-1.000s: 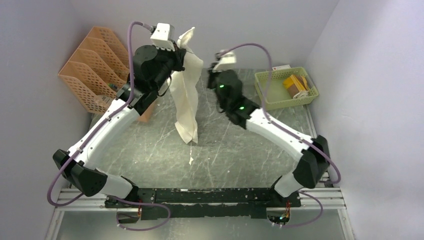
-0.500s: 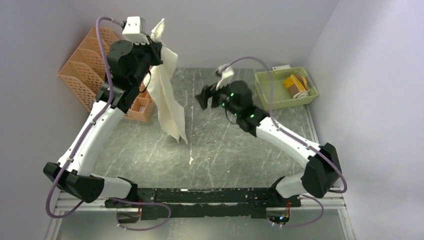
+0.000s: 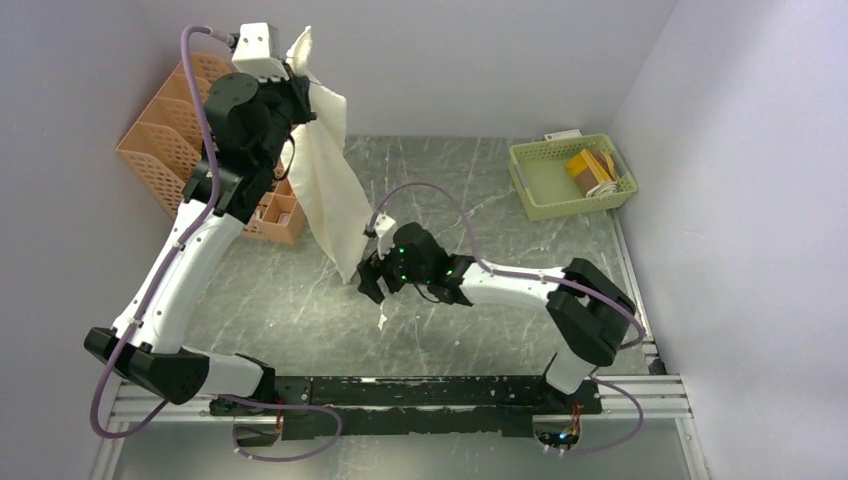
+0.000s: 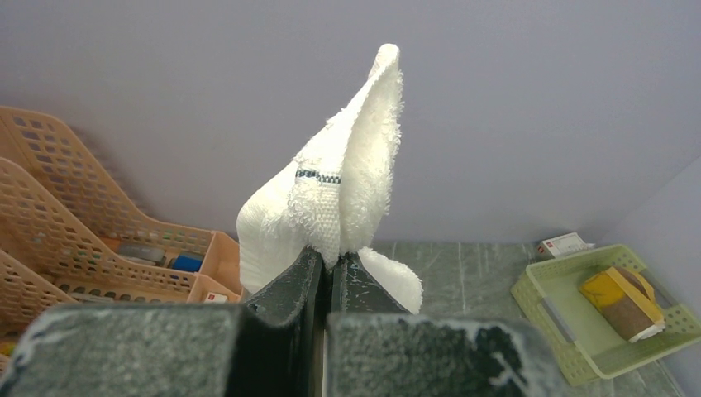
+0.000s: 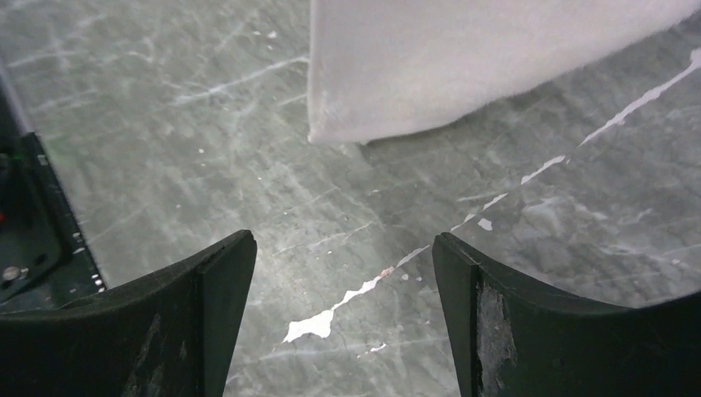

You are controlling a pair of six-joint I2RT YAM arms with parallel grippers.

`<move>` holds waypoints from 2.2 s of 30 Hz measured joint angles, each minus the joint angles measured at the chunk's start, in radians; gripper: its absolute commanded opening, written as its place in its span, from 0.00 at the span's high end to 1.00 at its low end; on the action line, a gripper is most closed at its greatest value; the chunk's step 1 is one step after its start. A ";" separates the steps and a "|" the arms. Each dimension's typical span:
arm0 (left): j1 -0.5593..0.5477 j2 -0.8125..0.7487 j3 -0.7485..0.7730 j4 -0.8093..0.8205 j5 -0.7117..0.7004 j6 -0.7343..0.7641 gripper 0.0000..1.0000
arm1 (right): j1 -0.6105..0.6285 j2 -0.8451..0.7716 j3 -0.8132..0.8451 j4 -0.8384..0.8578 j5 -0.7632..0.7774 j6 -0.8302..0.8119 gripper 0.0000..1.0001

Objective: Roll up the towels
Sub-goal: Flatten out the towel at the center of the board.

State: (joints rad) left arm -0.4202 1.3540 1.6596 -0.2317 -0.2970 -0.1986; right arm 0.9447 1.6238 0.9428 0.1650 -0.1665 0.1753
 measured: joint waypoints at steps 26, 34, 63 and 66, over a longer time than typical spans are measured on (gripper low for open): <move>0.000 0.000 -0.002 -0.006 -0.038 0.038 0.93 | 0.166 0.420 0.363 0.065 0.553 0.067 0.42; 0.000 0.000 -0.002 -0.006 -0.038 0.051 0.93 | 0.151 0.380 0.291 0.067 0.575 0.073 0.38; 0.032 -0.058 -0.073 -0.036 -0.092 0.079 0.93 | -0.011 0.205 0.118 0.108 0.344 0.070 1.00; 0.055 -0.075 -0.110 -0.052 -0.147 0.077 0.93 | -0.163 0.019 0.057 0.033 0.305 0.049 1.00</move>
State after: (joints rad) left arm -0.3649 1.2789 1.5494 -0.2840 -0.4442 -0.1211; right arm 0.7815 1.6424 1.0000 0.1978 0.1383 0.2245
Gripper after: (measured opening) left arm 0.096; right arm 0.010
